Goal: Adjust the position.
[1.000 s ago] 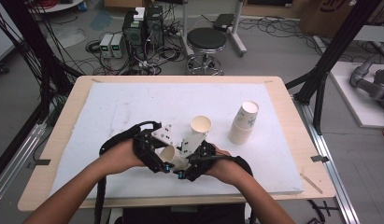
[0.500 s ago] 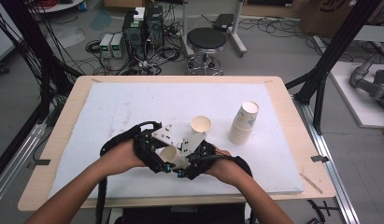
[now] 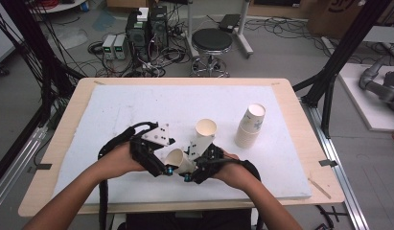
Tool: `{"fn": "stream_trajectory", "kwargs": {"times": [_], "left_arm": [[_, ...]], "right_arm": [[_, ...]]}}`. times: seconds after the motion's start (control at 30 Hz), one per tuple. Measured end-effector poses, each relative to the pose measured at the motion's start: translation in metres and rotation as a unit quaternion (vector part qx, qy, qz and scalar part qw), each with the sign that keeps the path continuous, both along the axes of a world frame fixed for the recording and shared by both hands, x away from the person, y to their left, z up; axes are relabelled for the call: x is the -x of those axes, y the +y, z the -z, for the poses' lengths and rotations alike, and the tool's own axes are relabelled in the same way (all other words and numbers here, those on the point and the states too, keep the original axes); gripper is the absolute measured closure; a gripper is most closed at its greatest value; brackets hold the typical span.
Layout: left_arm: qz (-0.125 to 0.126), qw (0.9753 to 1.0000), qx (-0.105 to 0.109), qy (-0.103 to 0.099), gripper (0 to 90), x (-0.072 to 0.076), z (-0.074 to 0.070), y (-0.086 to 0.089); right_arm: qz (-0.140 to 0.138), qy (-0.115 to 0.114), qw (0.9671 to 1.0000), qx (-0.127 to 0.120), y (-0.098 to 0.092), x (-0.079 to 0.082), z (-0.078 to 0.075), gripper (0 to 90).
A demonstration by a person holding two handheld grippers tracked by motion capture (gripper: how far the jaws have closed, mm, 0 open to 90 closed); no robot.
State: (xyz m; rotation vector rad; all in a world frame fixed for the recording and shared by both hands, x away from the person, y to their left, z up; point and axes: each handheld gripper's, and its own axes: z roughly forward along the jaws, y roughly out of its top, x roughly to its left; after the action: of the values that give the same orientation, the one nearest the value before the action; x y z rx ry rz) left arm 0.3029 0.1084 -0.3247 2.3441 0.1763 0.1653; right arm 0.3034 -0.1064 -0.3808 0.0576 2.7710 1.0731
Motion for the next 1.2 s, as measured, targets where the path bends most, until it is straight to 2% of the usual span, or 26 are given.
{"fn": "stream_trajectory", "kwargs": {"times": [0.13,0.23,0.33,0.5,0.6,0.63,0.8,0.9,1.03,1.07,1.2], "left_arm": [[-0.023,0.999,0.04,-0.001,17.7,0.0,-0.001,0.016],[-0.04,0.9959,0.081,-0.002,17.7,-0.001,0.001,0.03],[-0.062,0.9911,0.117,-0.005,17.7,0.0,0.006,0.042],[-0.103,0.9799,0.17,-0.011,17.4,0.001,0.019,0.057],[-0.121,0.9736,0.193,-0.011,17.4,0.002,0.029,0.065],[-0.128,0.9707,0.203,-0.011,17.4,0.003,0.032,0.067],[-0.139,0.9655,0.22,-0.011,17.4,0.007,0.05,0.073],[-0.146,0.9614,0.233,-0.012,17.3,0.009,0.058,0.074],[-0.152,0.9585,0.241,-0.018,17.3,0.01,0.068,0.076],[-0.154,0.9565,0.247,-0.019,17.3,0.011,0.07,0.076],[-0.164,0.9522,0.256,-0.029,17.3,0.013,0.078,0.079]], "right_arm": [[0.003,0.004,0.9999,-0.015,-0.009,0.0,0.002,34.1],[0.011,0.009,0.9994,-0.031,-0.018,0.001,0.005,34.0],[0.022,0.011,0.9984,-0.052,-0.027,0.002,0.009,33.7],[0.043,0.008,0.9943,-0.097,-0.045,0.005,0.014,33.3],[0.056,0.004,0.9906,-0.125,-0.055,0.007,0.017,33.2],[0.06,0.004,0.9894,-0.133,-0.058,0.008,0.018,33.2],[0.088,0.002,0.9817,-0.169,-0.074,0.012,0.023,33.1],[0.105,0.0,0.9759,-0.191,-0.083,0.014,0.025,33.0],[0.125,0.003,0.9669,-0.223,-0.095,0.014,0.028,32.7],[0.13,0.003,0.9646,-0.229,-0.098,0.014,0.028,32.6],[0.145,0.0,0.958,-0.247,-0.109,0.016,0.028,32.6]]}}
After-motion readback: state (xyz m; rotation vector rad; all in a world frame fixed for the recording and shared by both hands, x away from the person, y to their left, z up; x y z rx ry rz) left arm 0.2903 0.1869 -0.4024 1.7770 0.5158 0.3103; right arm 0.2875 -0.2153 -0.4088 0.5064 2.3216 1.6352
